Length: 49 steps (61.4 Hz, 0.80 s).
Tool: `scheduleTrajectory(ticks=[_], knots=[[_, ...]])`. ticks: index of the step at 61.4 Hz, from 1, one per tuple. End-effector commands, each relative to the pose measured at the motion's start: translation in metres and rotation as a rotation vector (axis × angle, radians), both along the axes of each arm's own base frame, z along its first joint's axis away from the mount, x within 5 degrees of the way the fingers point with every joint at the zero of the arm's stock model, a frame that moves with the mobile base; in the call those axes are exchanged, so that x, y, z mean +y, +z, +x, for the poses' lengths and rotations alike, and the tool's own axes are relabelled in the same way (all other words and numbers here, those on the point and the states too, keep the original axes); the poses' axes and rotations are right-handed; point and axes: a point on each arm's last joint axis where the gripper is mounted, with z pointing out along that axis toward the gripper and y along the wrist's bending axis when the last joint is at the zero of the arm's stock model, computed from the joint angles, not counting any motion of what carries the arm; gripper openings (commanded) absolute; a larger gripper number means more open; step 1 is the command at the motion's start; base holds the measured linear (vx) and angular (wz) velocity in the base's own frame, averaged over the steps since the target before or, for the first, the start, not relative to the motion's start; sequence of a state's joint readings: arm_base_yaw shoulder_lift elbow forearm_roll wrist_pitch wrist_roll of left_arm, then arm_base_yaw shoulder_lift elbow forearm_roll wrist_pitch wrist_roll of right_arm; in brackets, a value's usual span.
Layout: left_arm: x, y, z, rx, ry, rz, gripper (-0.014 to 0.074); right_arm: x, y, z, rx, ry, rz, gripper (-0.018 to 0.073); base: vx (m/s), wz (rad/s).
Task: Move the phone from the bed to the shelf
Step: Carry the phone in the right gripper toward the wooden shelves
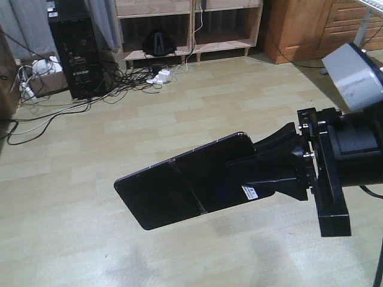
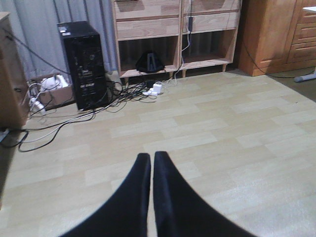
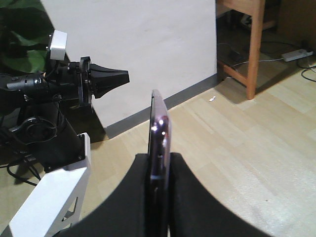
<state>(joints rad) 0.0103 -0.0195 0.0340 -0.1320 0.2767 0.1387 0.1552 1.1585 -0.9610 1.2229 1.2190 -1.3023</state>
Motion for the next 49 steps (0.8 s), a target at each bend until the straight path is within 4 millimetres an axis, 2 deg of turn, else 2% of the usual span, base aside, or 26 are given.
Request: scheduleTrajectory(ticks=[1,49], knots=[[0.0006,0.006,0.0008,-0.075,0.007,-0.011,0.0001,0.0024,0.0193,-0.0103,-0.009,0.057,0.104,-0.0001,0.32,-0.14],[0.0006,0.006,0.0008,-0.075,0.007,-0.011,0.0001,0.0024,0.0193,-0.0103,-0.009,0.057,0.104,-0.0001,0.32,-0.22]])
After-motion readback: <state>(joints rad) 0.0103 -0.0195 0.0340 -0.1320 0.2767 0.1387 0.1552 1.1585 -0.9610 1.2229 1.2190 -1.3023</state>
